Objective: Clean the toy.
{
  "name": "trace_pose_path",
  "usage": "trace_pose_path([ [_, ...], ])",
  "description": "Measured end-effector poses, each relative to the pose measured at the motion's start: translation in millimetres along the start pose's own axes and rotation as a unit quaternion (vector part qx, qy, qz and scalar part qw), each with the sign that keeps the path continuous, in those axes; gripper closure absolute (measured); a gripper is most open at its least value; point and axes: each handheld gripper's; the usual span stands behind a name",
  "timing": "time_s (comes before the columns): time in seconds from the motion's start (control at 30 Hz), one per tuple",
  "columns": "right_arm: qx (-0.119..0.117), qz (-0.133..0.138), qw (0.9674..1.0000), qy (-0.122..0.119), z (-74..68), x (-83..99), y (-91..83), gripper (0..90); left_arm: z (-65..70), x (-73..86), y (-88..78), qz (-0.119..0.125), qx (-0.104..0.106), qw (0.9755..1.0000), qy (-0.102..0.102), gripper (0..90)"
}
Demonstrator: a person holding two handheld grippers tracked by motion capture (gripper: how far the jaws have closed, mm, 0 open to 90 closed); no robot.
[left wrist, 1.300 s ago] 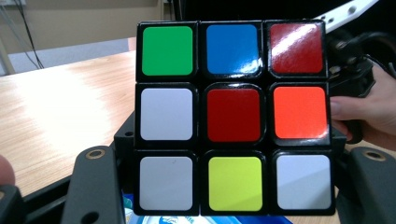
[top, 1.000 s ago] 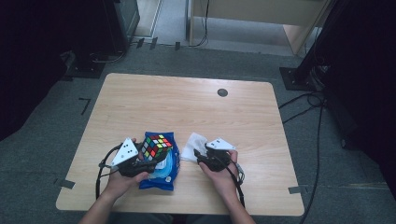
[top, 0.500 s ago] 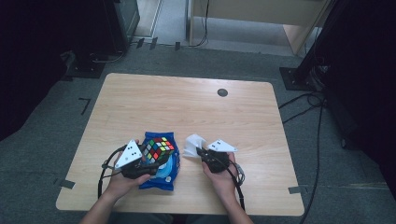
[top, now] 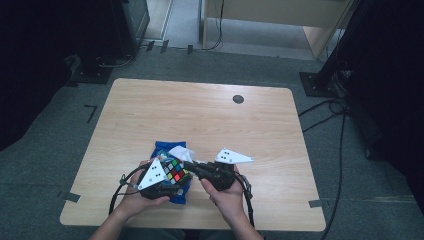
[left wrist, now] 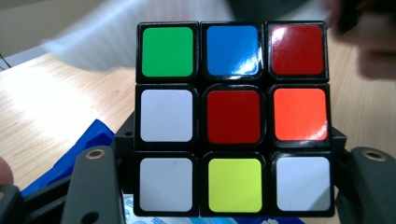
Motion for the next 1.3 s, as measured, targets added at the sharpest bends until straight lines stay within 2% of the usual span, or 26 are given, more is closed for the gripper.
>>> trace_pose_path([
  [0.1, -0.031, -0.002, 0.9995, -0.011, -10.8, -5.2, 0.2, 89.1, -2.6, -0.5, -2.6, 0.007, -0.005, 1.0000, -0.004, 33.8],
  [0.2, -0.040, -0.003, 0.9991, -0.013, -11.1, -6.1, -1.1, 89.0, -7.9, -1.3, -7.7, 0.015, -0.013, 0.9997, -0.010, 33.8],
  [0.27, -0.034, -0.004, 0.9993, -0.012, -5.8, -4.8, -2.8, 89.1, -11.2, -1.9, -11.7, 0.021, -0.018, 0.9995, -0.014, 33.8],
  [0.33, -0.017, -0.006, 0.9998, -0.008, 3.6, -1.8, -4.4, 89.0, -13.7, -2.8, -15.6, 0.030, -0.014, 0.9993, -0.018, 33.8],
  [0.4, -0.005, -0.004, 0.9999, 0.011, 14.3, 2.2, -5.7, 89.1, -13.6, -3.4, -16.4, 0.032, -0.011, 0.9993, -0.016, 33.8],
  [0.5, 0.007, -0.007, 0.9997, 0.024, 20.6, 5.0, -6.1, 89.1, -9.6, -3.1, -13.4, 0.029, 0.001, 0.9995, -0.009, 33.8],
  [0.57, 0.000, -0.003, 0.9997, 0.023, 17.7, 4.1, -5.1, 88.9, -6.3, -2.8, -10.0, 0.022, 0.004, 0.9997, -0.002, 33.8],
  [0.67, -0.026, 0.005, 0.9995, 0.019, 6.6, 0.7, -3.2, 88.8, -3.1, -1.5, -6.2, 0.011, 0.001, 0.9999, 0.007, 33.8],
  [0.7, -0.039, 0.004, 0.9991, 0.015, 2.2, -0.9, -2.7, 88.6, -3.3, -1.3, -6.2, 0.012, -0.001, 0.9999, 0.005, 33.8],
  [0.77, -0.046, -0.003, 0.9989, 0.006, -3.8, -3.1, -2.4, 88.6, -5.2, -1.7, -8.2, 0.015, -0.005, 0.9999, 0.002, 33.8],
  [0.9, -0.051, -0.005, 0.9986, 0.010, 0.1, -3.9, -4.8, 88.4, -11.3, -3.3, -14.6, 0.028, -0.014, 0.9995, -0.010, 33.8],
  [1.0, -0.032, -0.016, 0.9992, 0.020, 13.4, -0.2, -7.4, 88.3, -16.3, -4.4, -19.7, 0.038, -0.017, 0.9990, -0.017, 33.8],
  [1.07, -0.005, -0.020, 0.9994, 0.029, 25.5, 3.7, -10.2, 88.1, -18.8, -4.8, -22.2, 0.044, -0.019, 0.9986, -0.022, 33.8],
  [1.13, 0.033, -0.020, 0.9985, 0.040, 39.3, 7.7, -14.6, 88.1, -21.3, -5.2, -24.3, 0.050, -0.020, 0.9981, -0.029, 33.8],
  [1.2, 0.066, -0.010, 0.9955, 0.067, 53.9, 11.2, -21.7, 88.1, -23.1, -5.1, -25.6, 0.051, -0.025, 0.9979, -0.032, 33.8],
  [1.23, 0.087, -0.008, 0.9937, 0.071, 59.7, 12.2, -25.6, 87.7, -24.2, -4.8, -26.1, 0.050, -0.026, 0.9979, -0.032, 33.8],
  [1.3, 0.133, -0.005, 0.9891, 0.062, 67.9, 13.1, -33.1, 85.2, -25.6, -4.5, -26.4, 0.052, -0.032, 0.9974, -0.037, 33.8],
])
Point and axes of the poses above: each handheld gripper's, and its own axes: y roughly forward along the jaws, x roughly out of its underside, z roughly to its right, and after that the axes turned 1 degree about -y, right-handed
